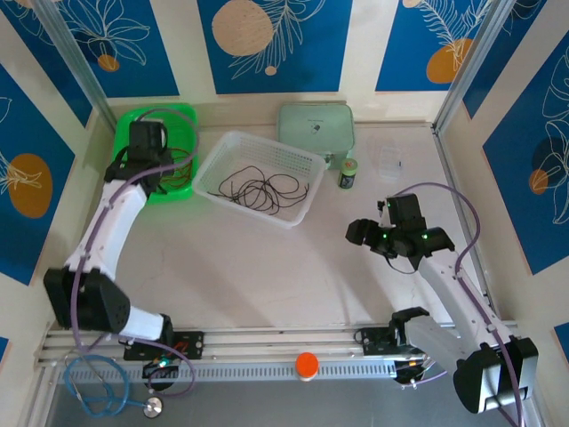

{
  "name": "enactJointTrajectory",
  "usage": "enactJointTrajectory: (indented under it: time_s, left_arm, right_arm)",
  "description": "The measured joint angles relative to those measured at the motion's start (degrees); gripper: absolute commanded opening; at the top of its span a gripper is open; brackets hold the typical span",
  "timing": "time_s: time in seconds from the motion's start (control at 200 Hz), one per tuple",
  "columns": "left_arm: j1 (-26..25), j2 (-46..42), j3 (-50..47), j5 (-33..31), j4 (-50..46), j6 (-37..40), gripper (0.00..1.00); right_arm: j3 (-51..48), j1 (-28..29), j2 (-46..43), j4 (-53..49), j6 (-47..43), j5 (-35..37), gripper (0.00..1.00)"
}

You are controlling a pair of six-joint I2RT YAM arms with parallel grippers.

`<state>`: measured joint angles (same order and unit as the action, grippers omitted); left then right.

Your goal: Untangle the cables

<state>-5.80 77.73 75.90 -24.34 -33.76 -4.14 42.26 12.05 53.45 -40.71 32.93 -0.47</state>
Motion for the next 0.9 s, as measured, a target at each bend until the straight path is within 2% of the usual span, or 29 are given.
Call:
enactJointTrajectory:
  time_s: [0.16,0.265,0.355,0.4,0.45,0.485,0.52,0.545,0.615,0.735,0.825,0.9]
  left_arm:
    - [0.92,-11.61,-1.99,-4.42,-8.44,-6.93,0.29]
    - [5.09,-13.79,-2.21,-5.33,-12.37,-9.84,0.25]
    - [9.62,-13.57,-4.28,-3.69,-12.96,-11.43,0.22]
    - [11.28,-13.64,-7.04,-1.97,-11.89,-12.20,0.30]
    - [12.26,-14.60,-11.45,0.26,-9.90,-13.40,0.45]
    - [12.61,-15.85,-14.97,1.79,-8.31,-13.70,0.61]
    - [12.72,-17.81,-18.88,3.17,-6.14,-13.92,0.81]
    - [12.72,-20.02,-22.27,3.96,-4.13,-13.90,0.89]
    - [12.72,-26.60,-30.58,5.01,0.72,-13.84,0.97]
    - [12.72,-35.58,-43.01,4.02,11.15,-14.19,1.00]
    - [12.72,-37.07,-51.36,4.37,22.67,-14.97,1.00]
    - [12.72,-34.95,-58.86,5.38,34.38,-15.63,1.00]
  right_arm:
    - [-0.79,-0.09,0.02,0.37,-1.03,-1.97,0.71]
    - [-0.83,-0.09,0.70,1.75,-1.92,-3.69,0.71]
    - [-0.92,-0.09,2.25,3.39,-2.51,-5.03,0.70]
    - [-1.16,-0.09,3.08,4.39,-2.71,-5.35,0.70]
    - [-1.70,-0.09,4.00,5.99,-2.78,-5.09,0.71]
    - [-2.19,-0.11,4.63,6.88,-2.84,-4.20,0.71]
    - [-2.80,-0.11,5.09,7.91,-2.95,-2.67,0.72]
    - [-3.34,-0.26,5.27,8.72,-2.73,-1.18,0.73]
    - [-5.62,-1.14,4.92,11.87,-2.71,3.39,0.73]
    - [-12.09,-1.84,1.11,20.63,-4.94,11.50,0.75]
    - [-16.94,-1.77,-3.13,28.98,-9.62,16.72,0.78]
    - [-20.33,-1.70,-5.01,36.92,-13.88,20.44,0.78]
